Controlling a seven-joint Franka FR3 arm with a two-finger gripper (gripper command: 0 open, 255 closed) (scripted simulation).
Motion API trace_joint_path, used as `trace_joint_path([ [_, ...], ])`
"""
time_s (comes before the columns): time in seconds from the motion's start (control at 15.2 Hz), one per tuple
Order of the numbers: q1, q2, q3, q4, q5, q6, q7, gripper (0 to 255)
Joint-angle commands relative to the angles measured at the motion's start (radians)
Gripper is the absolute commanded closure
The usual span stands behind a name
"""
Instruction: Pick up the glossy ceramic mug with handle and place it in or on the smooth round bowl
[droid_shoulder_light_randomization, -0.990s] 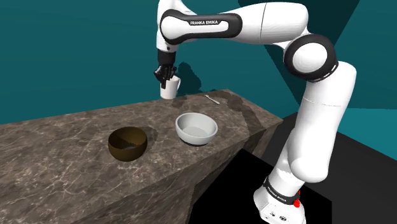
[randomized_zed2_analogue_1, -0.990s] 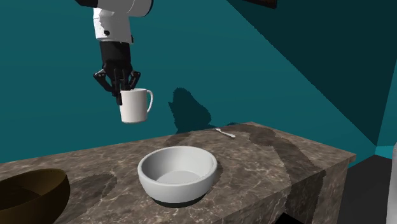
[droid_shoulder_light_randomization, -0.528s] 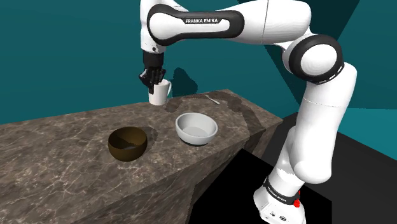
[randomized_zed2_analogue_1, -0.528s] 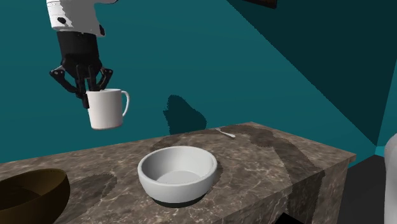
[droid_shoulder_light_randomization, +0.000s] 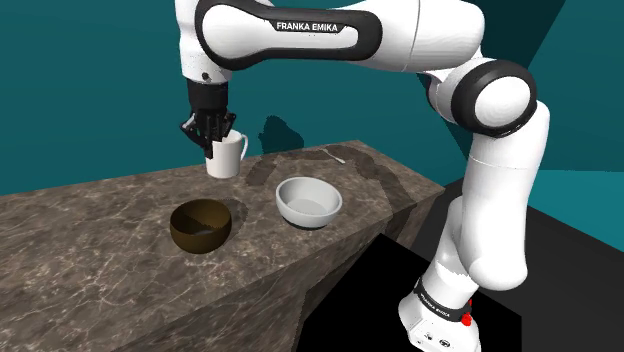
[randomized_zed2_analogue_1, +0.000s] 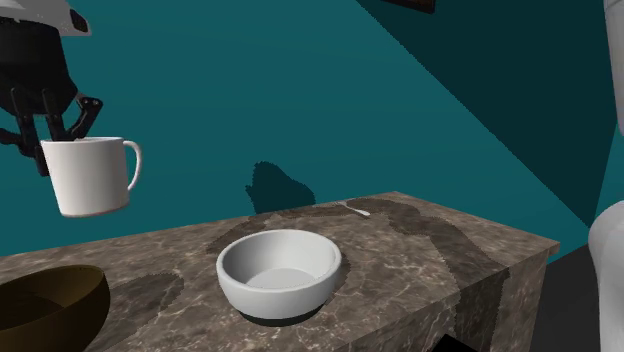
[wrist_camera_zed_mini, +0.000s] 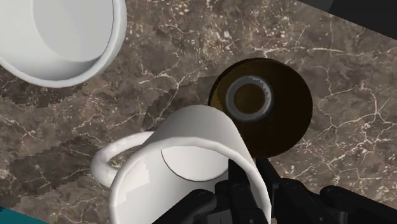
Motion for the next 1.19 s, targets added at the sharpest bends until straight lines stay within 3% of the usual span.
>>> trace_joint_path([
  [0.0, 0.03, 0.021, 0.015, 0.032, -0.008, -0.015, 0.045, 255],
  [0.2, 0.077, 0.067, 0.035, 0.104, -0.023, -0.047, 0.106, 255],
  [1.12, 0.068, 0.06, 0.032, -0.095, -0.025, 0.144, 0.12, 255],
])
